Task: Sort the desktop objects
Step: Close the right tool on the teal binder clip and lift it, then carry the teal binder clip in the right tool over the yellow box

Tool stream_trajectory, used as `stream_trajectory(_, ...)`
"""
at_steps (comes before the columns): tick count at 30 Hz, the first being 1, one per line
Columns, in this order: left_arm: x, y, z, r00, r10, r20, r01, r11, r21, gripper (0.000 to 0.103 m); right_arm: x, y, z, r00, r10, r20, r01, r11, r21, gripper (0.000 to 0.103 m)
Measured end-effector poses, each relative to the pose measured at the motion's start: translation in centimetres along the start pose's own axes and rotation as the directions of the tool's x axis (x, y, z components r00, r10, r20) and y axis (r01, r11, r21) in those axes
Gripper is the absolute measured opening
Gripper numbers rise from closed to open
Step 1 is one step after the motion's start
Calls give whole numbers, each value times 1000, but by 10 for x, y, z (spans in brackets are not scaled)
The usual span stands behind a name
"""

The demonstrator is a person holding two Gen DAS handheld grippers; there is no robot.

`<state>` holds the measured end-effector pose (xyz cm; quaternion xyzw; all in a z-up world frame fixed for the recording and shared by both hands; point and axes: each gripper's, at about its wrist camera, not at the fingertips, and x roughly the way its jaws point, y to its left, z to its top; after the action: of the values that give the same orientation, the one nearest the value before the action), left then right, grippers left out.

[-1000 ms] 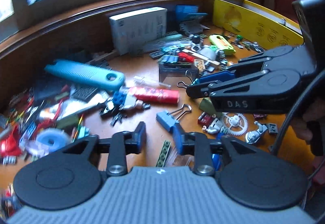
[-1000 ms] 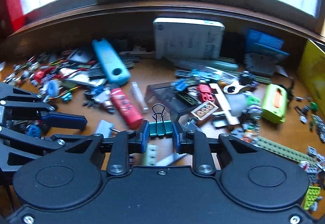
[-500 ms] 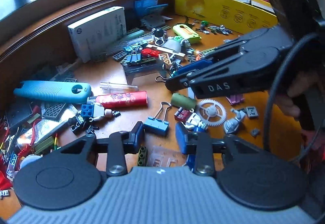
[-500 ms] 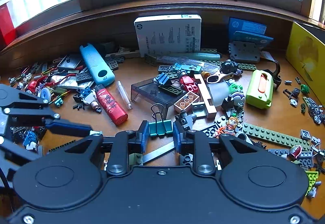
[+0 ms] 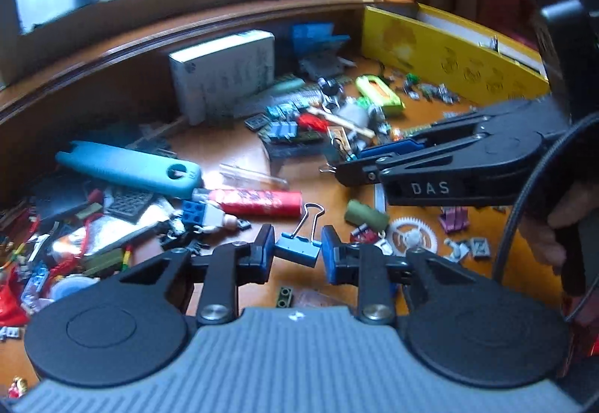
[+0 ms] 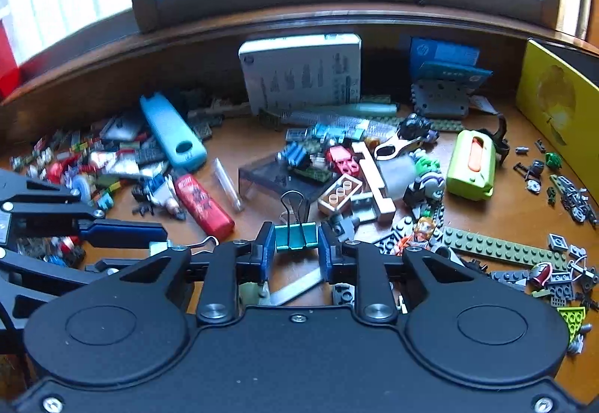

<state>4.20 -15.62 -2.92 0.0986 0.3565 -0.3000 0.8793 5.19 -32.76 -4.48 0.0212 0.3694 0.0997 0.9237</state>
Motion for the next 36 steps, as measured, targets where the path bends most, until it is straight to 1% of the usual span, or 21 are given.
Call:
stream_trajectory(6, -22, 4, 7, 997, 57, 42, -57, 998, -15, 30, -21, 8, 7, 998, -9, 60, 7, 1000, 27, 23)
stream_trajectory(11, -36, 9, 12, 991, 111, 75, -112, 994, -1, 30, -40, 12, 5, 996, -21, 90, 14, 997, 69, 23)
stream_trajectory(13, -39, 11, 12, 990, 115, 84, -115, 993, 5, 30, -48, 14, 3, 995, -37, 97, 29, 996, 84, 23)
stream_trajectory(17, -42, 10, 9, 991, 93, 93, -94, 996, 6, 30, -64, 15, -7, 991, -82, 101, 70, 990, 119, 23)
stream_trajectory(19, -42, 7, 8, 991, 96, 92, -98, 995, 10, 30, -71, 14, -13, 990, -96, 103, 82, 988, 132, 23)
stream_trajectory(23, -43, -3, 10, 991, 103, 89, -105, 994, 26, 30, -84, 9, -21, 988, -108, 113, 88, 982, 164, 23)
stream_trajectory(28, -44, -23, 20, 985, 134, 112, -138, 990, 36, 30, -102, -6, -26, 983, -106, 148, 76, 978, 194, 23)
stream_trajectory(31, -42, -38, 27, 983, 146, 111, -150, 988, 29, 30, -115, -19, -30, 982, -105, 156, 73, 978, 198, 23)
stream_trajectory(36, -36, -75, 38, 982, 148, 119, -155, 987, 49, 30, -141, -48, -38, 978, -112, 176, 74, 975, 207, 23)
